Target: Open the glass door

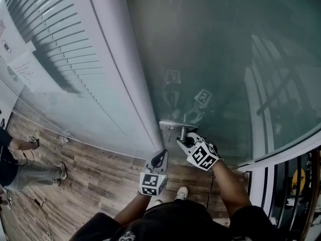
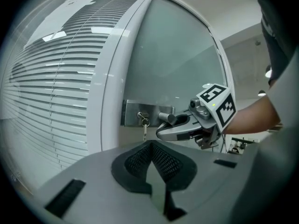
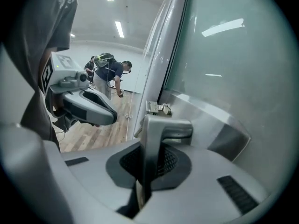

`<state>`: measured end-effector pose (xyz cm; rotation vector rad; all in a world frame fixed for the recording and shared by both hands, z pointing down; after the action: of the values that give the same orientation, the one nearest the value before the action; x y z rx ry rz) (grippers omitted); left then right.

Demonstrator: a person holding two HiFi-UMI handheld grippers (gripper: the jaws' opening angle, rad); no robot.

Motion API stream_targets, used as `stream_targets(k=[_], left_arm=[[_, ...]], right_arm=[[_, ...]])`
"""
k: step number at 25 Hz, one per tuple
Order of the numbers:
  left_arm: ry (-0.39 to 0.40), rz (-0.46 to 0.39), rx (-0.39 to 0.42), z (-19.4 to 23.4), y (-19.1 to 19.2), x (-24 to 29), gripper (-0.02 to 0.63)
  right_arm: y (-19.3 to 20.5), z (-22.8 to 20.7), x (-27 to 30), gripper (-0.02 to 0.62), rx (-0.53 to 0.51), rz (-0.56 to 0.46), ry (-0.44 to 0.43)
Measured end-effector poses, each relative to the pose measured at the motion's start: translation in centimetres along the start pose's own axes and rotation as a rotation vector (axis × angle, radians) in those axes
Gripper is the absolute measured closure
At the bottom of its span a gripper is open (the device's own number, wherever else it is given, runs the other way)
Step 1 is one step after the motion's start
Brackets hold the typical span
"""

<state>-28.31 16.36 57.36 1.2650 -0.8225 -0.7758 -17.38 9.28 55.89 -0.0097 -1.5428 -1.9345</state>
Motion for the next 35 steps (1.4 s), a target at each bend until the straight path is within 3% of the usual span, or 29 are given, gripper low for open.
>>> stream_targets(k=[14,22,25,35], left_arm=[[-0.121,-0.066,0.077,-0.5,-0.6,5.2,0.603],[-0.110,0.007,0.090,-3.1,-0.6,8.7,0.603],[-0.117,-0.006,0.104,-2.7,-0.4,10.2,0.603],[-0.103,0.035,0.043,-1.9,-0.2,19.2,0.603]], right_arm=[[1.1,-4.1,0.6,0.578,0.020,0.012,0.007],[3.3,-8.0,1.4,0.578,0.054,0.027,0.052],[3.5,-9.8,2.2,0.578,0.070,0.036,0.053],[6.0,-19.0,3.6,0.578,0.114,0.050,0.126]])
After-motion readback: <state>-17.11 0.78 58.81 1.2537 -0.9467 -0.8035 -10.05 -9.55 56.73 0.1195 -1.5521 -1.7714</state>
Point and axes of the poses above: the fingertips, and each gripper's own axes: x forward along the fingers, z to its left, y out of its underside, the point moved 6 cm from there along -x, backward along the fingers, and after that the axes turned 8 degrees about -z, right-handed, at the moved point
